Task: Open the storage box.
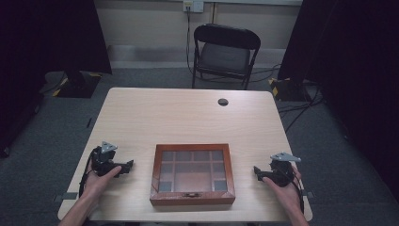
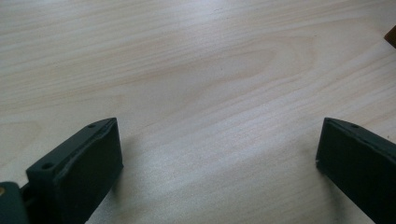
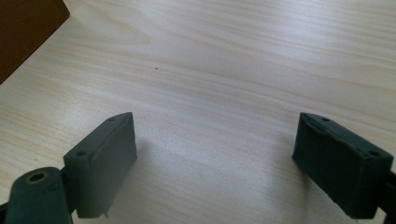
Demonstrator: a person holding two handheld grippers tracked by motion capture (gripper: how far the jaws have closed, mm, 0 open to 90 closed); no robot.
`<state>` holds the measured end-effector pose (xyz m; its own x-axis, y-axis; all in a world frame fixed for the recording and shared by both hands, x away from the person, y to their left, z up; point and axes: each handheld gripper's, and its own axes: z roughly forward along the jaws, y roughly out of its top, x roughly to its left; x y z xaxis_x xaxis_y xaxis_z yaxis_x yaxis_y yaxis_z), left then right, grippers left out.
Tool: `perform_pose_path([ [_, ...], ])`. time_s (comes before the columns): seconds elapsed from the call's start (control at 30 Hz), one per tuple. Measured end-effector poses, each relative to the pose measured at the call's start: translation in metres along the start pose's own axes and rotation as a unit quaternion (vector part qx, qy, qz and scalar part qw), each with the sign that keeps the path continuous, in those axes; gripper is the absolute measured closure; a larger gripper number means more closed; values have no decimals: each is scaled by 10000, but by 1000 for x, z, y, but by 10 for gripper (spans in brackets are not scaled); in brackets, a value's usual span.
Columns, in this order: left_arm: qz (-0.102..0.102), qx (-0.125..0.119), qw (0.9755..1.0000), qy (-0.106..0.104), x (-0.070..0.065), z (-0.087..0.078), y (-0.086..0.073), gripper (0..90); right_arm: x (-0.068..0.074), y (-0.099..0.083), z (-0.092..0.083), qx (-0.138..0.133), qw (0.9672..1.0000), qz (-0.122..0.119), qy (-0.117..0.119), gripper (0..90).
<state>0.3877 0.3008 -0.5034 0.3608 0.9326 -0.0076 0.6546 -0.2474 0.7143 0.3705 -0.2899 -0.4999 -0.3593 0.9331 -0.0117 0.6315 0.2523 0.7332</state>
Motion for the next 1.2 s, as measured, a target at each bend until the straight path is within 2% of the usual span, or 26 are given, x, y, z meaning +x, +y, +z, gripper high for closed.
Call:
perform_pose_path([
  [0.17, 3, 2, 10000, 2, 0, 0, 0, 0, 0, 0, 0, -12, 10000, 35, 25, 129],
  [0.3, 2, 1, 10000, -2, 0, 0, 0, 0, 1, 2, -3, 72, 9999, 55, 84, 188],
  [0.33, 1, 1, 10000, -3, 0, 0, 0, 0, 2, 4, -6, 114, 9997, 100, 208, 228],
  [0.37, -1, 1, 10000, -3, 0, 0, 0, 0, 2, 6, -7, 97, 9996, 81, 263, 231],
  [0.47, 2, -7, 10000, -18, 0, 0, 0, 0, 6, 9, -11, 58, 9994, 67, 331, 261],
  [0.6, 109, -12, 9999, -74, 2, 1, 1, 0, 13, 15, -18, 16, 9987, 80, 501, 283],
  [0.67, 109, -12, 9999, -75, 2, 1, 1, 0, 21, 21, -25, -121, 9971, 35, 750, 329],
  [0.7, 109, -12, 9999, -75, 2, 1, 1, 0, 21, 21, -25, -121, 9971, 35, 750, 329],
  [0.73, 109, -13, 9999, -74, 2, 1, 1, 0, 25, 24, -28, -208, 9957, -1, 902, 349],
  [0.77, 109, -11, 9999, -75, 2, 1, 1, 0, 25, 24, -28, -208, 9957, -1, 902, 349],
  [0.8, 111, -11, 9999, -75, 2, 1, 1, 0, 30, 28, -33, -284, 9941, -36, 1050, 363],
  [0.9, 107, -13, 9999, -78, 2, 1, 1, 0, 35, 33, -40, -425, 9923, -102, 1162, 388],
  [0.97, 147, -2, 9999, -67, 3, 1, 1, 0, 40, 38, -46, -486, 9898, -139, 1328, 399],
  [1.0, 143, -2, 9999, -70, 3, 1, 1, 0, 46, 41, -49, -490, 9874, -222, 1487, 415],
  [1.03, 143, -2, 9999, -70, 3, 1, 1, 0, 46, 41, -49, -490, 9874, -222, 1487, 415],
  [1.07, 143, -2, 9999, -71, 3, 1, 1, 0, 51, 44, -52, -511, 9853, -306, 1601, 427],
  [1.1, 143, -2, 9999, -71, 3, 1, 1, 0, 51, 44, -52, -511, 9853, -306, 1601, 427],
  [1.13, 142, -1, 9999, -70, 3, 1, 1, 0, 59, 49, -57, -569, 9817, -393, 1777, 452],
  [1.17, 145, -1, 9999, -69, 3, 1, 1, 0, 59, 49, -57, -569, 9817, -393, 1777, 452],
  [1.2, 142, -3, 9999, -72, 3, 1, 1, 0, 62, 50, -58, -600, 9802, -450, 1834, 459],
])
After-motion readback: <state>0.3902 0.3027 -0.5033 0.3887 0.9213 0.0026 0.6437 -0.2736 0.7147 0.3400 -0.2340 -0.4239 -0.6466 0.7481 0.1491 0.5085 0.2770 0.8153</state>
